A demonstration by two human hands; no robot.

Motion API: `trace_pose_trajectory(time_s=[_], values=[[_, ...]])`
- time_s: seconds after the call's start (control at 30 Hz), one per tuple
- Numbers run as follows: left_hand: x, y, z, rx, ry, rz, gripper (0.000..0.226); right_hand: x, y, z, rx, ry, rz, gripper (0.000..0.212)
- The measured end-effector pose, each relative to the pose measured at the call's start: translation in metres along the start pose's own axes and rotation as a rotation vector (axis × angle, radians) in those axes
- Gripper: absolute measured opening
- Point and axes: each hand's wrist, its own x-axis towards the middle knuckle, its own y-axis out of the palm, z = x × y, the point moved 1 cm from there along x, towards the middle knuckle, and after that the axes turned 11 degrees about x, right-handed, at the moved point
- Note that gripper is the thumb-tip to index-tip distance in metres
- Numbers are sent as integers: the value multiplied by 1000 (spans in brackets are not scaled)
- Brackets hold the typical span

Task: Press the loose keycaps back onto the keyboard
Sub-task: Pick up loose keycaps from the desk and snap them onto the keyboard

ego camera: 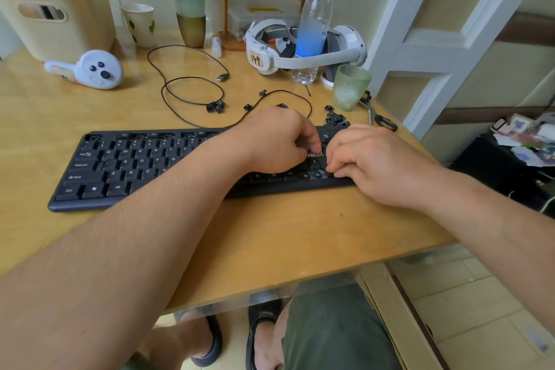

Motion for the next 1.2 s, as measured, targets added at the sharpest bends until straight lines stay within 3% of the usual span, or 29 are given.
trace_pose_trajectory(time_s=[0.17,0.43,0.57,0.67,0.8,1.07,1.2], values=[[0,1,0,1,-8,5,29,-2,2,-3,33,9,-71,15],[0,1,0,7,-9,4,30,-9,1,-7,-69,-75,-32,20],[0,0,0,7,-16,-14,29,-12,-7,-9,62,95,-235,22],[0,1,-1,10,-17,-12,29,-7,-3,-4,240,341,-268,12],[0,2,1,18,-13,-15,29,4,2,-1,487,544,-137,19],[0,0,1,26,-8,-31,29,18,-9,0,423,633,-42,19],[0,0,1,24,-10,-39,29,26,-15,4,241,649,62,20]])
